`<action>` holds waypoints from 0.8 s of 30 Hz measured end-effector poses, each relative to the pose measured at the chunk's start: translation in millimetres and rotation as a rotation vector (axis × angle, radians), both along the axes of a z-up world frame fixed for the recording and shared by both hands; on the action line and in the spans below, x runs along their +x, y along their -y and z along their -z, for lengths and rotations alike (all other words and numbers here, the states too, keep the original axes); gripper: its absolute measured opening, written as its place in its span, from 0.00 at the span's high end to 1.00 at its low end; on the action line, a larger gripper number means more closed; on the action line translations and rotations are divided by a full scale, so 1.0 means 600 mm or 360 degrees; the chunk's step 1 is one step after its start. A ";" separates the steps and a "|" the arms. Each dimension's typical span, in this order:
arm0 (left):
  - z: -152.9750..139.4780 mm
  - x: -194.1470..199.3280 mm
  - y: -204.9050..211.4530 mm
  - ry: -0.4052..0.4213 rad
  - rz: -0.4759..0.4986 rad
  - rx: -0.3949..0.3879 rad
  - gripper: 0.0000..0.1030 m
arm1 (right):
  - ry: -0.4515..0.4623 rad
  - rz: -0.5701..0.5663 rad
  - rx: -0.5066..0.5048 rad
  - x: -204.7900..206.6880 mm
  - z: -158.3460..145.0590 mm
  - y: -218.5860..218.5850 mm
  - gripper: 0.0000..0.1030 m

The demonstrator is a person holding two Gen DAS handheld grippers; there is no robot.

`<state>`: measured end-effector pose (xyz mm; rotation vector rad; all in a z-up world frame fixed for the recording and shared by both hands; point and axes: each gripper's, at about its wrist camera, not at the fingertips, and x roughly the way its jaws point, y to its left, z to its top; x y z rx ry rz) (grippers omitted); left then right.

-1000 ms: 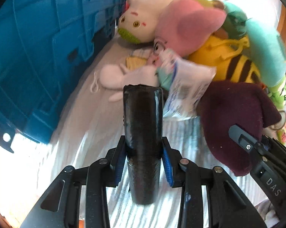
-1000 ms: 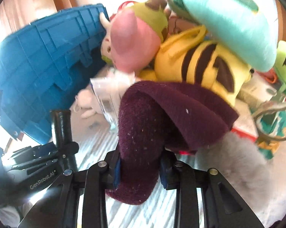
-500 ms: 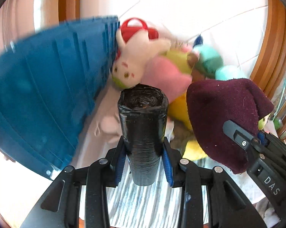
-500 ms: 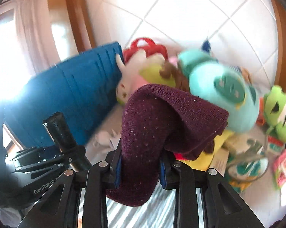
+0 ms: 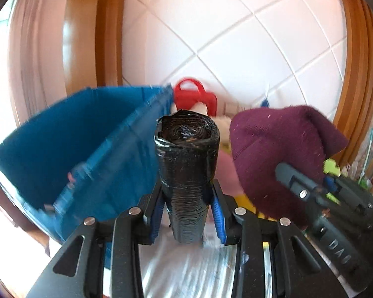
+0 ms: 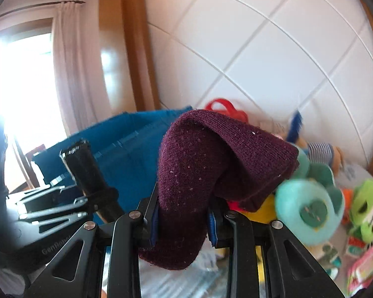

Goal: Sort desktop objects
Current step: 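Carry the black roll and maroon hat over the blue crate with both grippers, then open both grippers to drop the black roll and hat into the crate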

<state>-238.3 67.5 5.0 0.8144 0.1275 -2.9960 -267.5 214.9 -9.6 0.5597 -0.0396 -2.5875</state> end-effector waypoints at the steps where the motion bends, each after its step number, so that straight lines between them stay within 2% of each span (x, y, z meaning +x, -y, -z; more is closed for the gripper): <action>1: -0.016 0.000 0.016 -0.0030 -0.0002 -0.0008 0.67 | -0.0024 -0.0010 -0.0007 -0.002 -0.014 0.016 0.72; 7: -0.094 0.004 0.134 -0.0187 -0.0083 -0.0053 0.67 | -0.0155 -0.0094 -0.0073 -0.006 -0.083 0.119 0.72; 10: -0.110 -0.007 0.203 -0.0192 -0.0157 -0.0074 0.67 | -0.0203 -0.0173 -0.0096 -0.009 -0.109 0.191 0.72; 17: -0.074 -0.041 0.344 -0.0063 -0.0288 -0.0040 0.67 | -0.0164 -0.0309 -0.0060 -0.033 -0.102 0.330 0.72; 24: -0.033 -0.071 0.414 0.0027 -0.0316 -0.0010 0.67 | -0.0061 -0.0324 0.0004 -0.051 -0.064 0.400 0.72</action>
